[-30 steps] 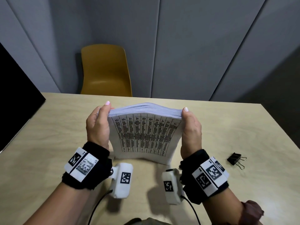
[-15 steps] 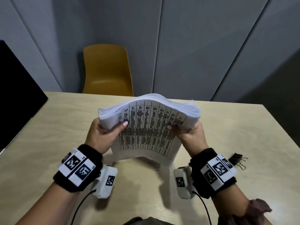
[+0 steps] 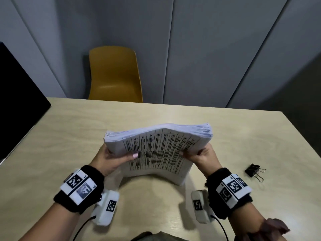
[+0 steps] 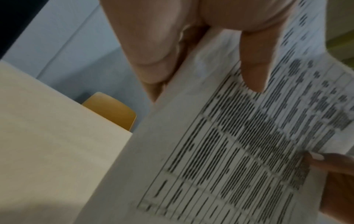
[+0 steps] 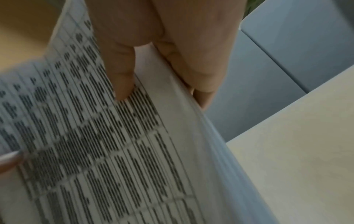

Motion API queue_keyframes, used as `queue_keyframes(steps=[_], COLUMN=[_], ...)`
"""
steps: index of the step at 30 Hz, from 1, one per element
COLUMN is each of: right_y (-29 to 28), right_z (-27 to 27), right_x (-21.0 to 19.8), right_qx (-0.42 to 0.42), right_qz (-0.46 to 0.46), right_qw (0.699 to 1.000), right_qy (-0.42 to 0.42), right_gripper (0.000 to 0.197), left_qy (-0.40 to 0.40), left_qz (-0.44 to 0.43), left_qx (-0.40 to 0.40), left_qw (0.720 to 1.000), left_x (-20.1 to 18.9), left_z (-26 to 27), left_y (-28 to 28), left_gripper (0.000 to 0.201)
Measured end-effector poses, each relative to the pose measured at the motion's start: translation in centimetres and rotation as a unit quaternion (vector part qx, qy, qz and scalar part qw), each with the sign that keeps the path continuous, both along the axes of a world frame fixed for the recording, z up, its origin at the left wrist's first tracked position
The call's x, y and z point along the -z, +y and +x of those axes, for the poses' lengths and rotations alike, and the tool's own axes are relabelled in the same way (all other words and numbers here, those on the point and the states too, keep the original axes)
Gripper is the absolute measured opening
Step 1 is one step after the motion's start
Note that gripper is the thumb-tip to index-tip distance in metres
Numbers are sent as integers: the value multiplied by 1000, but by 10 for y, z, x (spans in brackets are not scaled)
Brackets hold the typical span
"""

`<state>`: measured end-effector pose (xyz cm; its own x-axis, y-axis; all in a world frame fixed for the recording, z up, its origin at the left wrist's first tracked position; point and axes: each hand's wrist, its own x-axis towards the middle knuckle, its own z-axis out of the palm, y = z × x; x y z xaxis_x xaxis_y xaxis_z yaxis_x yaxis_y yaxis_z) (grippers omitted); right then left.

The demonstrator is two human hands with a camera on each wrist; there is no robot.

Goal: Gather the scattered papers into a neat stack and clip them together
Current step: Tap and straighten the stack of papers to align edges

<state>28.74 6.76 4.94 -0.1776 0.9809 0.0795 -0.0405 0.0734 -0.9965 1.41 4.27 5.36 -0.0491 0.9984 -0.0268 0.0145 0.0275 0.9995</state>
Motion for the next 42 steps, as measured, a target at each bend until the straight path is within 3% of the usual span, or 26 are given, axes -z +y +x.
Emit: queue_keyframes(steps=[2, 5, 7, 8, 11, 13, 15, 17, 21, 24, 27, 28, 33, 39, 41, 42], right_y=[-2, -1, 1, 2, 5, 4, 1, -2, -12, -24, -27, -25, -20, -20, -23, -24], right_z=[0, 0, -1, -1, -1, -1, -4, -11, -30, -43, -46, -44, -30, -23, -15, -10], right_x=[6, 4, 0, 0, 1, 4, 7, 9, 16, 22, 21, 22, 46, 45, 41, 41], right_qx=[15, 11, -2, -2, 22, 39, 43, 53, 105, 147, 185, 198, 160, 130, 78, 47], right_qz=[-14, -14, 7, 20, -14, -30, -33, -8, 47, 65, 89, 90, 13, -66, -103, -123], right_qw=[1000, 999, 996, 994, 997, 996, 992, 987, 976, 973, 969, 968, 969, 969, 972, 971], right_qy=[-12, -40, -91, -112, -68, -78, -110, -154, -183, -168, -134, -125, -186, -199, -198, -199], right_gripper=[33, 41, 43, 45, 48, 39, 29, 18, 5, 36, 20, 26, 33, 12, 4, 10], left_qy=[-12, -12, -18, -25, -12, -33, -28, 22, 100, 100, 110, 113, 95, 132, 174, 169], left_qz=[-2, -23, -32, -38, -27, -51, -77, -30, 35, 58, 94, 94, 3, -51, -78, -107], left_qx=[17, 68, 61, 55, 42, -7, -22, -38, -65, -119, -134, -130, -88, -95, -37, -1], left_qw=[1000, 997, 997, 997, 999, 998, 996, 999, 992, 986, 980, 981, 992, 985, 981, 980], left_x=[5, -2, 0, 0, 2, 13, 16, 10, 7, 7, 2, 1, 17, 24, 22, 21], left_z=[1, 7, 6, 4, 6, 6, 6, 13, 23, 35, 41, 41, 38, 33, 26, 23], left_y=[-1, 4, 9, 10, 8, 10, 9, 3, -5, -8, -8, -6, -6, -5, -1, 0], left_gripper=[98, 54, 33, 30, 33, 18, 27, 33, 19, 13, 22, 28, 29, 13, 15, 11])
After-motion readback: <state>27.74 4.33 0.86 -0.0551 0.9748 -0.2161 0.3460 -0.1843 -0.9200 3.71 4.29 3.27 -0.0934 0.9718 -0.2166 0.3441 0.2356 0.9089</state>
